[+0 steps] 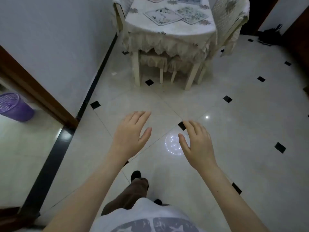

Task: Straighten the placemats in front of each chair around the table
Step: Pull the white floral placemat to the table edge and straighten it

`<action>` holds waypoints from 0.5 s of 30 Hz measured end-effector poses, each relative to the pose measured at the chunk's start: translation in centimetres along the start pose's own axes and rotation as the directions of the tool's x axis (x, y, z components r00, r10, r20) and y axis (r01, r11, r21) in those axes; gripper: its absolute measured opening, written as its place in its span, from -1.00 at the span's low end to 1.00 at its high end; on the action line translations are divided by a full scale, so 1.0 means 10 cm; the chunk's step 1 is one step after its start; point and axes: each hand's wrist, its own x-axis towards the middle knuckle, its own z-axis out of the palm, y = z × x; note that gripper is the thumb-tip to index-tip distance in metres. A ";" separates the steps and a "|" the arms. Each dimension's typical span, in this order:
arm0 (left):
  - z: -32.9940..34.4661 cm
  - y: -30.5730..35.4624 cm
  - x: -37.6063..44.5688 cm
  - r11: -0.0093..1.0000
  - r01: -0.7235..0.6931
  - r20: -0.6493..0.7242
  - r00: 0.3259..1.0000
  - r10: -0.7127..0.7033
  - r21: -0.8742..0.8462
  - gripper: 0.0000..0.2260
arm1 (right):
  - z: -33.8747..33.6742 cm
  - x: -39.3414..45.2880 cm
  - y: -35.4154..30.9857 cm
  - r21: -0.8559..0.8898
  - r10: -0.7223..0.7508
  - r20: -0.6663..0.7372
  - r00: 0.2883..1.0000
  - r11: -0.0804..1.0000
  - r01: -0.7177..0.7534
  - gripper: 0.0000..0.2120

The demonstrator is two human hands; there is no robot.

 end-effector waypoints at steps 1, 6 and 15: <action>0.00 -0.03 0.07 1.000 -0.006 -0.004 1.000 0.006 -0.010 -0.54 | 0.02 0.10 0.00 0.008 -0.006 -0.019 1.000 1.000 0.006 -0.54; 0.06 -0.34 0.50 1.000 0.014 0.002 1.000 -0.014 0.022 -0.53 | 0.21 0.65 -0.02 0.006 0.021 -0.040 0.999 1.000 -0.021 -0.55; -0.03 -1.29 1.63 0.999 0.025 0.014 1.000 -0.026 0.038 -0.50 | 0.66 2.05 -0.24 -0.019 0.049 -0.037 0.998 0.999 -0.050 -0.58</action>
